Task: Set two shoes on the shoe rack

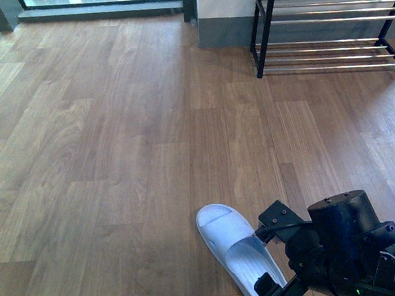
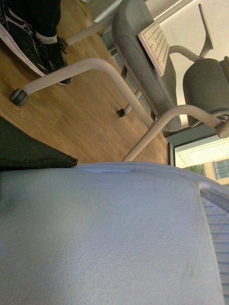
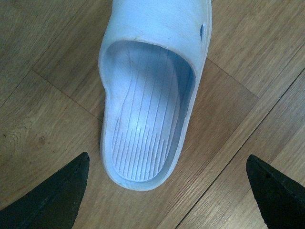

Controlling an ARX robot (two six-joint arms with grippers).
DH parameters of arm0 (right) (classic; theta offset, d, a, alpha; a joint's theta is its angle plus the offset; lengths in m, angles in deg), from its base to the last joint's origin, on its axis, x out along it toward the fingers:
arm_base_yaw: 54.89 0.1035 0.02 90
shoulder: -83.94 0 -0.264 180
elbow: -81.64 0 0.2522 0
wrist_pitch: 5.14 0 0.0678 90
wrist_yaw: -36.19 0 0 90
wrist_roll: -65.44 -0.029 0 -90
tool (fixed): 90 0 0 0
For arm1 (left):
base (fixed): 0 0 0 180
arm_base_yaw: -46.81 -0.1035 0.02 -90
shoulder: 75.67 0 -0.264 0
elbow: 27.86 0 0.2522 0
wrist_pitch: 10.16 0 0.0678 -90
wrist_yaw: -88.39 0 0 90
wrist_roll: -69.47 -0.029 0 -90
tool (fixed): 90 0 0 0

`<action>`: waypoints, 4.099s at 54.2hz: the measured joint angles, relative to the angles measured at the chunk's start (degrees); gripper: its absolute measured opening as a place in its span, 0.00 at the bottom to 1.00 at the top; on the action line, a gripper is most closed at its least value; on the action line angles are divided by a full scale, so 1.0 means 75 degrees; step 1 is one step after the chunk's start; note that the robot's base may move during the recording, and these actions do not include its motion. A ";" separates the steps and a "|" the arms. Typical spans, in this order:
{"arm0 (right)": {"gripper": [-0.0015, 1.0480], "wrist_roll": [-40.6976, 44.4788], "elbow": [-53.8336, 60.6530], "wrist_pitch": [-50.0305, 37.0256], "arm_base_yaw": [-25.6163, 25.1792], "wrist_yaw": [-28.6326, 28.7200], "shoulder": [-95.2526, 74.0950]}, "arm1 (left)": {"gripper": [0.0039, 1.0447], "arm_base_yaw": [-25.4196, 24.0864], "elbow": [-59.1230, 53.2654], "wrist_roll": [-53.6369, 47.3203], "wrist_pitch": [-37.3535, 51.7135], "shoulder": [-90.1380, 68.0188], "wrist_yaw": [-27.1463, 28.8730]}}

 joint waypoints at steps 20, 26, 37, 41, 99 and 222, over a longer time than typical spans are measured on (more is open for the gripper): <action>0.91 -0.0125 0.0073 -0.0656 -0.0026 0.0431 -0.0085 | 0.02 0.0000 0.0000 0.0000 0.0000 0.0000 0.0000; 0.91 -0.0096 0.0125 -0.1046 -0.0020 0.0166 -0.0189 | 0.02 0.0000 0.0000 0.0000 0.0003 0.0000 0.0000; 0.91 0.0629 0.1037 0.1451 -0.1524 0.0825 0.3284 | 0.02 0.0000 -0.0003 -0.0003 0.0000 0.0000 -0.0003; 0.91 0.0976 0.1402 0.2037 -0.1842 0.0918 0.4468 | 0.02 0.0000 -0.0003 -0.0003 0.0000 0.0000 -0.0003; 0.91 0.1064 0.3509 0.2801 -0.1591 0.1647 0.8804 | 0.02 0.0000 -0.0003 -0.0003 0.0000 0.0000 -0.0006; 0.02 0.1445 -0.0490 0.0956 -0.2783 0.1151 0.1285 | 0.02 0.0000 -0.0003 -0.0003 0.0000 0.0000 0.0000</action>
